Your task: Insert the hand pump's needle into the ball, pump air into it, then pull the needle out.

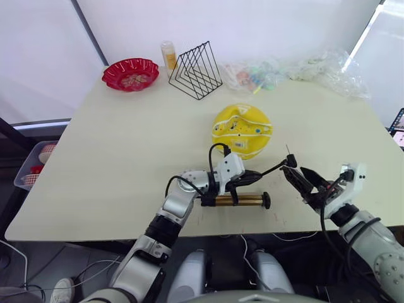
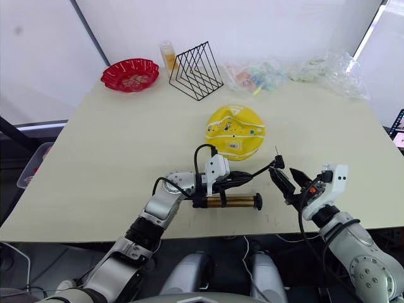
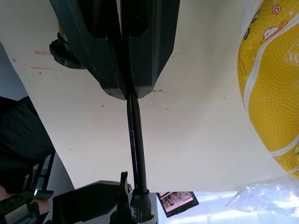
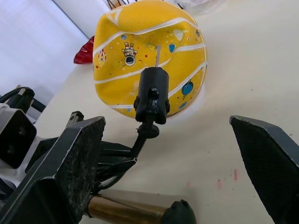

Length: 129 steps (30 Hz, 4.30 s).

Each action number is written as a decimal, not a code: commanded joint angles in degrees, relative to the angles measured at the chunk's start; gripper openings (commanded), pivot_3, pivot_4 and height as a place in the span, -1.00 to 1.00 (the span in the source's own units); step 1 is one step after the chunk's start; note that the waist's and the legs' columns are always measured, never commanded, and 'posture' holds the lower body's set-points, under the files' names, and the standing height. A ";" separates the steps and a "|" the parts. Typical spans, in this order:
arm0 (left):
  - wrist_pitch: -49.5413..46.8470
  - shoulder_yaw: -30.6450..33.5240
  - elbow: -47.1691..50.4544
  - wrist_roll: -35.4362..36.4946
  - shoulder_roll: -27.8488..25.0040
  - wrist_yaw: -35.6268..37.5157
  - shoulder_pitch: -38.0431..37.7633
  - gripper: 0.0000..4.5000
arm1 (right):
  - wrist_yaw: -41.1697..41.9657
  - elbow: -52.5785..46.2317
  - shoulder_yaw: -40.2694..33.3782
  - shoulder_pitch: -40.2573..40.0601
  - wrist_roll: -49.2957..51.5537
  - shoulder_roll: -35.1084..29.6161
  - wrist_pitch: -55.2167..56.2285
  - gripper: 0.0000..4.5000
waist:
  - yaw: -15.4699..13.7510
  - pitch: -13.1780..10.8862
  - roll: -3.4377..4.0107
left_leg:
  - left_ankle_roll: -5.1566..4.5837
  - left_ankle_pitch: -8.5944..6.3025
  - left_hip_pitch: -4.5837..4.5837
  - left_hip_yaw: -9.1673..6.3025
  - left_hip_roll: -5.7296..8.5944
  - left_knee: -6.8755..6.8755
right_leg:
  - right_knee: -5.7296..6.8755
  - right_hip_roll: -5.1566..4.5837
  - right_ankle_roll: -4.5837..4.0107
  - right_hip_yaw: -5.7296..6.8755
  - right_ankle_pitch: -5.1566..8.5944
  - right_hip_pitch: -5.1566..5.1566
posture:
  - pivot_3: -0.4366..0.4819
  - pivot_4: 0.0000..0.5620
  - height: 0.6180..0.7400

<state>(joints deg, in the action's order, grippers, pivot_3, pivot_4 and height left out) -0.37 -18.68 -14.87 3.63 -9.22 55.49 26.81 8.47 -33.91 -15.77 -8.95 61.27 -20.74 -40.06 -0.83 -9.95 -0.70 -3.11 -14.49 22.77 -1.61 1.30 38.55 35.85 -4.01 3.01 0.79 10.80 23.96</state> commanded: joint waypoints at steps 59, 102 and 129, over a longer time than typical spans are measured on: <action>-10.42 12.56 -17.93 1.59 -11.91 -8.00 28.28 0.96 | 29.13 0.80 3.46 2.13 -32.74 -18.51 19.76 -0.85 | 0.06 -0.05 -0.06 | 0.02 0.02 0.14 -0.32 0.23 0.04 | -0.05 2.35 0.50 -3.71 0.01 -0.06 | -0.05 -0.47 0.95; -24.57 14.61 -1.70 2.21 0.84 -25.23 18.12 -0.97 | 11.91 3.34 15.58 31.72 -29.82 -14.24 -18.43 -0.85 | 0.25 -0.08 -0.11 | 0.03 0.01 0.25 -0.40 0.38 0.01 | 0.02 1.90 0.47 -3.67 -0.02 0.07 | -0.05 -0.47 0.95; -26.93 11.50 1.62 1.70 1.17 -26.42 15.29 -0.97 | 5.61 24.25 23.98 49.67 -41.01 -0.47 -29.44 -0.85 | 0.09 0.01 -0.06 | 0.44 0.26 1.01 -0.42 0.46 -0.07 | 0.22 1.79 0.43 -3.64 -0.06 0.97 | -0.05 -0.47 0.95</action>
<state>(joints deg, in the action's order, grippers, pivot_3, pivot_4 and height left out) -27.22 -6.27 -14.80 5.18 -8.37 28.56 42.15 14.35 -9.60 8.23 39.63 20.92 -21.51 -70.69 -0.74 -9.94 -0.76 -2.66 -14.21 23.79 -2.04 1.76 38.48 36.07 -2.23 3.43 -2.84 10.74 24.93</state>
